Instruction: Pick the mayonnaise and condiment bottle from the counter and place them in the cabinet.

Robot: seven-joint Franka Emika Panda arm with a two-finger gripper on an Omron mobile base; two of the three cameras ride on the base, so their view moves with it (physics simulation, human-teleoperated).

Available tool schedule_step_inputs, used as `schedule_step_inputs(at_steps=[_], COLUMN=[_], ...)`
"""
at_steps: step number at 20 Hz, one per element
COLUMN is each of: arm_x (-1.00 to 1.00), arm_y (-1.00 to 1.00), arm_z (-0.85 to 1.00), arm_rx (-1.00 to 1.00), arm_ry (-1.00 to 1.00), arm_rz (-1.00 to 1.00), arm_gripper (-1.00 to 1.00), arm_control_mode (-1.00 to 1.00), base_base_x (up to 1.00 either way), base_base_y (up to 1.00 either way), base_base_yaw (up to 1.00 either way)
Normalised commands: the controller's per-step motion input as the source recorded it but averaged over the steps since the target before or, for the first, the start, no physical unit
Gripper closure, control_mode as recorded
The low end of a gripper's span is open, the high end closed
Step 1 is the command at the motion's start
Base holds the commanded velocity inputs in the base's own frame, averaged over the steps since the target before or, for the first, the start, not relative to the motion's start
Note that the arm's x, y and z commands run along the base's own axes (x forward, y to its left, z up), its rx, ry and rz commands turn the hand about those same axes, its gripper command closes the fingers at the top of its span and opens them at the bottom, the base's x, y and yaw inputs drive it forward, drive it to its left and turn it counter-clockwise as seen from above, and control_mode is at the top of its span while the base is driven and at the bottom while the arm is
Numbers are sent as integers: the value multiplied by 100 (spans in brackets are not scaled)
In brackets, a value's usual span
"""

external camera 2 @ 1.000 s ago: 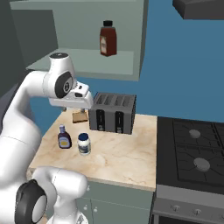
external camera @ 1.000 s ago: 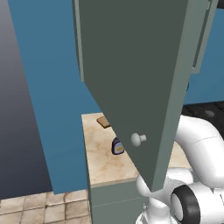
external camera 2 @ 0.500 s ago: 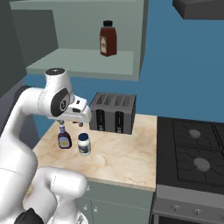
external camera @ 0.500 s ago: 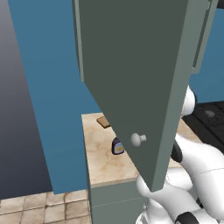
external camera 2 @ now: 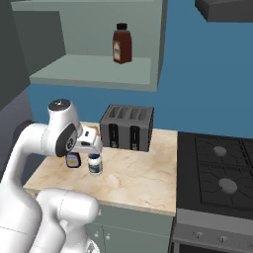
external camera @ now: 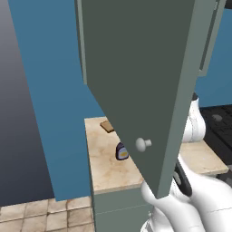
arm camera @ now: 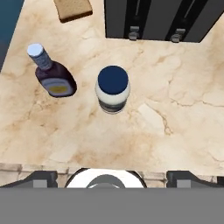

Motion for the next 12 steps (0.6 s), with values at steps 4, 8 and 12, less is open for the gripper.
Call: schedule_step_inputs(at_steps=[4,8,12], arm_x=[0,0,2], arm_y=[-7,0,0], arm_z=[-19,-23,-27], arm_rx=[0,0,0], arm_ry=[0,0,0], arm_rz=[10,11,11], arm_gripper=[-100,-100,-100], arm_control_mode=[-100,-100,-100], base_base_x=[0,0,0], base_base_y=[0,0,0], base_base_yaw=[0,0,0])
